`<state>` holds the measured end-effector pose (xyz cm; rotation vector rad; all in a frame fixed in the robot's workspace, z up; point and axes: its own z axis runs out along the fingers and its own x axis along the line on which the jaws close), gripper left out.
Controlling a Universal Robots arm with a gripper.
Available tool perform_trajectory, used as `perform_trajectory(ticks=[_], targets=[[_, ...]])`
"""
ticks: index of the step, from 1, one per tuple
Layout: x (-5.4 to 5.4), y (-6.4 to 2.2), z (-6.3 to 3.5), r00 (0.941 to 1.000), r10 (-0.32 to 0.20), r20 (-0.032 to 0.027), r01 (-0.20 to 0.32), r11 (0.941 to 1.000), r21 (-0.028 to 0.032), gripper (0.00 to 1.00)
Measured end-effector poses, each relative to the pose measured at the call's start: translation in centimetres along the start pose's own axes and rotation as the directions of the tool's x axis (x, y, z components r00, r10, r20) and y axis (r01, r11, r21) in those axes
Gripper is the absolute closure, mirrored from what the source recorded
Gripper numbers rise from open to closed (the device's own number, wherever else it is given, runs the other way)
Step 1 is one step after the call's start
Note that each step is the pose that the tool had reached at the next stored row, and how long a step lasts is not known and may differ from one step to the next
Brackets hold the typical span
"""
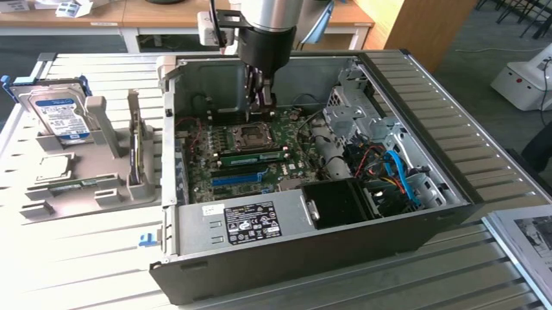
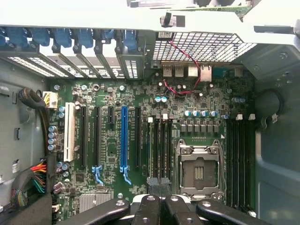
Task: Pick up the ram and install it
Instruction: 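Press down the ram until it locks into place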
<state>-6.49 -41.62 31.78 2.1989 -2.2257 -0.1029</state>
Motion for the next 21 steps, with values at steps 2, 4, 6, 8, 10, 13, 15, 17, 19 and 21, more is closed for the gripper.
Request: perform_trajectory(ticks=[2, 4, 6, 8, 10, 13, 15, 17, 19, 21], targets=[[0.00, -0.17, -0.01, 1.0000, 0.000, 0.0000, 0.000, 1.0000, 0.0001, 0.90], [-0.01, -0.36, -0.02, 1.0000, 0.000, 0.0000, 0.000, 1.0000, 0.0000, 0.90], [-0.01, -0.51, -0.02, 1.0000, 0.000, 0.0001, 0.000, 1.0000, 0.0001, 0.90], [-0.01, -0.66, -0.03, 1.0000, 0.000, 0.0001, 0.000, 1.0000, 0.0001, 0.90], [-0.01, -0.80, -0.04, 1.0000, 0.000, 0.0000, 0.000, 1.0000, 0.0000, 0.90], [-0.01, -0.94, -0.04, 1.0000, 0.000, 0.0001, 0.000, 1.0000, 0.0001, 0.90], [-0.01, -0.99, -0.05, 1.0000, 0.000, 0.0000, 0.000, 1.0000, 0.0000, 0.90], [-0.02, -1.02, -0.05, 1.0000, 0.000, 0.0001, 0.000, 1.0000, 0.0001, 0.90], [-0.02, -1.03, -0.05, 1.0000, 0.000, 0.0001, 0.000, 1.0000, 0.0001, 0.90], [-0.01, -1.03, -0.05, 1.0000, 0.000, 0.0001, 0.000, 1.0000, 0.0001, 0.90]])
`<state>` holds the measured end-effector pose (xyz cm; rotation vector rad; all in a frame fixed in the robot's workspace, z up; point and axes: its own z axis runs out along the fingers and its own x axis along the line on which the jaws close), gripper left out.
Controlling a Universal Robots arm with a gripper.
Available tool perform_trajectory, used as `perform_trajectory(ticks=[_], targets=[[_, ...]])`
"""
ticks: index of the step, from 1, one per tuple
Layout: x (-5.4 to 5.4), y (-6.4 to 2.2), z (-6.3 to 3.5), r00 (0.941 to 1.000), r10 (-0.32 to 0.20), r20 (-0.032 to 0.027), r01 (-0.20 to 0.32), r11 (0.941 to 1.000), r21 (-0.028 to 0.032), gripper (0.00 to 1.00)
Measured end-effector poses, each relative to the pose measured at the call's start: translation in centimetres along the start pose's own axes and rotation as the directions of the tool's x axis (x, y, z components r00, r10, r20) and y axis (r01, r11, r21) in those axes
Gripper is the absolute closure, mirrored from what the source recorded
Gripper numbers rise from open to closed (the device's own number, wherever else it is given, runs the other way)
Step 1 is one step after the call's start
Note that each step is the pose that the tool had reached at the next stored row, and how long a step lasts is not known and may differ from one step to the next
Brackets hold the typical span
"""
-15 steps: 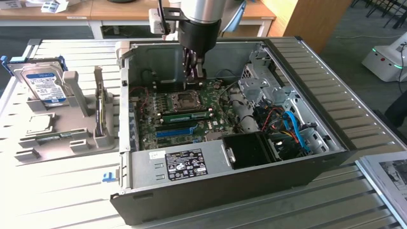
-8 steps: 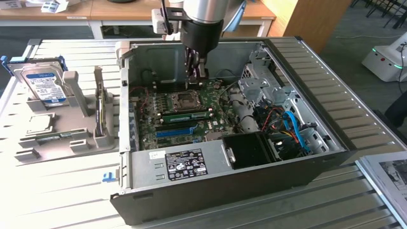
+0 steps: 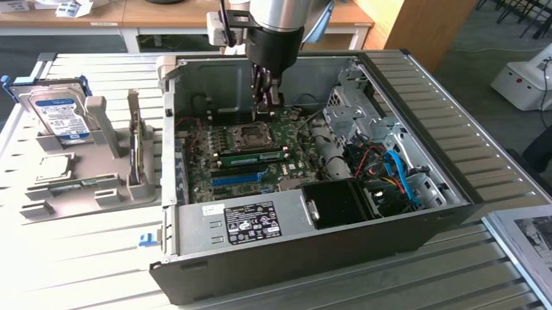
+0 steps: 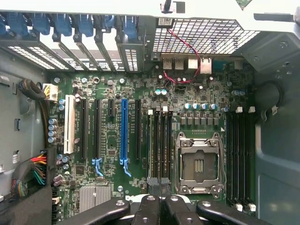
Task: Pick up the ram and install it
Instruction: 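Press down the ram until it locks into place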
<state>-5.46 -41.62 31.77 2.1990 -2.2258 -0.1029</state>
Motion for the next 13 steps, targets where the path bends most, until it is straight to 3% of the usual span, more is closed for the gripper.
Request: perform_trajectory(ticks=[10, 13], targets=[[0.00, 0.00, 0.00, 1.0000, 0.006, 0.0004, -0.006, 1.0000, 0.0003, 0.90], [0.00, 0.00, 0.01, 0.9949, 0.101, 0.0057, -0.101, 0.9949, 0.0036, 0.90]])
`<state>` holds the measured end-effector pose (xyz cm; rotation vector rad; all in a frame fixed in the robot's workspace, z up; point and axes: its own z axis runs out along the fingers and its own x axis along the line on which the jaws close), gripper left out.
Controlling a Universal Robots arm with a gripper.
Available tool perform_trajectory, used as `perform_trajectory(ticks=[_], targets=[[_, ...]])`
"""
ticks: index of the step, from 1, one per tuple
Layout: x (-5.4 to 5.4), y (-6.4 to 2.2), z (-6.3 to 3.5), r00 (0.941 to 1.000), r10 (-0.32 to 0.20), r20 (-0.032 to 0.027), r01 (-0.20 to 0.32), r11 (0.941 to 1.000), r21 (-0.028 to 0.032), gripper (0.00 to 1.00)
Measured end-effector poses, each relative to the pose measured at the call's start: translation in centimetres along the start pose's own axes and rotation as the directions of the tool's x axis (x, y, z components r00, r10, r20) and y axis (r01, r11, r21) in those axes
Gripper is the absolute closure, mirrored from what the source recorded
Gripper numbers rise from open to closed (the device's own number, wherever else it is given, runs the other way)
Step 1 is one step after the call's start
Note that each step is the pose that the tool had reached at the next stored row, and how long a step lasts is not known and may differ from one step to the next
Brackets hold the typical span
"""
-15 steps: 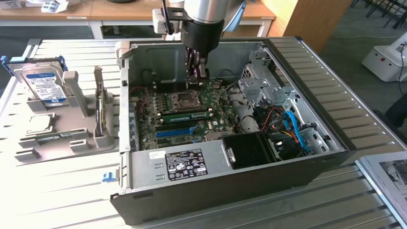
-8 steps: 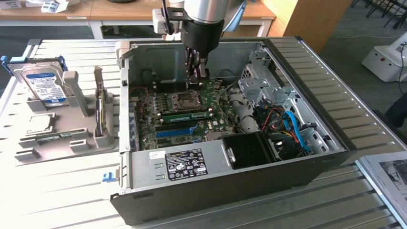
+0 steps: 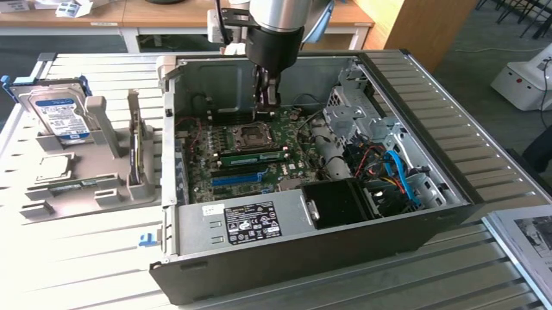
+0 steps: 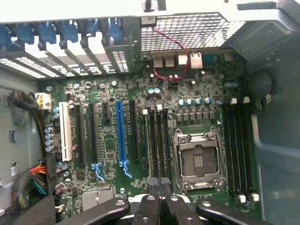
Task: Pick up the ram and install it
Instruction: 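Press down the ram until it locks into place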
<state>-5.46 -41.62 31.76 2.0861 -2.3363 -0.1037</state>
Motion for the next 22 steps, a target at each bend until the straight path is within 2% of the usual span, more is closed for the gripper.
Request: perform_trajectory(ticks=[8, 22], targets=[[0.00, 0.00, 0.01, 0.9963, 0.085, 0.0048, -0.085, 0.9963, 0.0031, 0.90], [0.00, 0.00, 0.03, 0.9818, 0.190, 0.0111, -0.190, 0.9818, 0.0063, 0.90]])
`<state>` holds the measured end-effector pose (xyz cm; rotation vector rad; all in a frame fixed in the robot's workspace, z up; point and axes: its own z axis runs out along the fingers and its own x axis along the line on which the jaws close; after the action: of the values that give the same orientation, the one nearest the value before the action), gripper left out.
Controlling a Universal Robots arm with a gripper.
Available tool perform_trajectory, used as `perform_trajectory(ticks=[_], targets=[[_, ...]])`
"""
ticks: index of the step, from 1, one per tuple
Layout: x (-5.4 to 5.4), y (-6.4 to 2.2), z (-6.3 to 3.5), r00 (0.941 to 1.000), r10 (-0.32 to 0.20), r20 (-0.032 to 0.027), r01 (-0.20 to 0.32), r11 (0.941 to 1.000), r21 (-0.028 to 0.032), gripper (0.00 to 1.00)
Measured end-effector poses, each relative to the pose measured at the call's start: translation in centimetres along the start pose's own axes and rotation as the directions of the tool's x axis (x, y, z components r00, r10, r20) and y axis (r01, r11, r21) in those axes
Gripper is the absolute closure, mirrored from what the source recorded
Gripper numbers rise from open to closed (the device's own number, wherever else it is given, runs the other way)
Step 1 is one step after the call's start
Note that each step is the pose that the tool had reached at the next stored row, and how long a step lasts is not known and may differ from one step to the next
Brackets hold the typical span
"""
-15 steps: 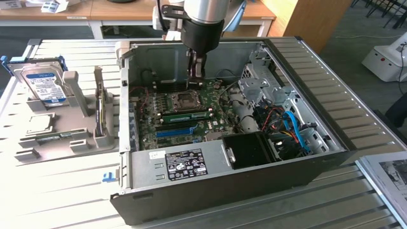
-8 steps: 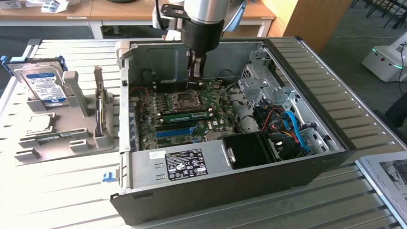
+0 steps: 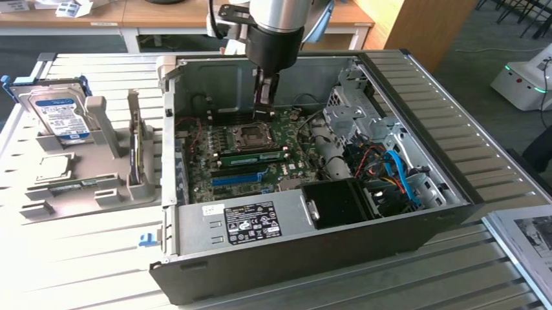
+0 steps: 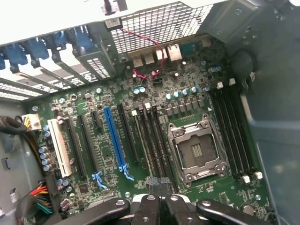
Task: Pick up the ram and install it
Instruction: 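Press down the ram until it locks into place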
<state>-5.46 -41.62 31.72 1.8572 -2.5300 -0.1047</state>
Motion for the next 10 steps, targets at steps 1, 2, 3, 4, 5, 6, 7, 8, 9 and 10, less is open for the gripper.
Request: perform_trajectory(ticks=[1, 2, 3, 4, 5, 6, 7, 8, 9, 10], targets=[[0.00, 0.00, 0.00, 1.0000, 0.006, 0.0003, -0.006, 1.0000, 0.0002, 0.90], [0.00, 0.00, 0.00, 0.9999, 0.013, 0.0007, -0.013, 0.9999, 0.0005, 0.90], [0.00, 0.00, 0.00, 0.9998, 0.019, 0.0010, -0.019, 0.9998, 0.0007, 0.90], [0.00, 0.00, 0.00, 0.9997, 0.025, 0.0014, -0.025, 0.9997, 0.0009, 0.90], [0.00, 0.00, 0.00, 0.9995, 0.032, 0.0017, -0.032, 0.9995, 0.0012, 0.90], [0.00, 0.00, 0.01, 0.9993, 0.038, 0.0021, -0.038, 0.9993, 0.0014, 0.90], [0.00, 0.00, 0.01, 0.9990, 0.044, 0.0024, -0.044, 0.9990, 0.0016, 0.90], [0.00, 0.00, 0.01, 0.9988, 0.050, 0.0027, -0.050, 0.9988, 0.0018, 0.90], [0.00, 0.00, 0.01, 0.9984, 0.056, 0.0031, -0.056, 0.9984, 0.0021, 0.90], [0.00, 0.00, 0.01, 0.9980, 0.063, 0.0035, -0.063, 0.9980, 0.0023, 0.90]])
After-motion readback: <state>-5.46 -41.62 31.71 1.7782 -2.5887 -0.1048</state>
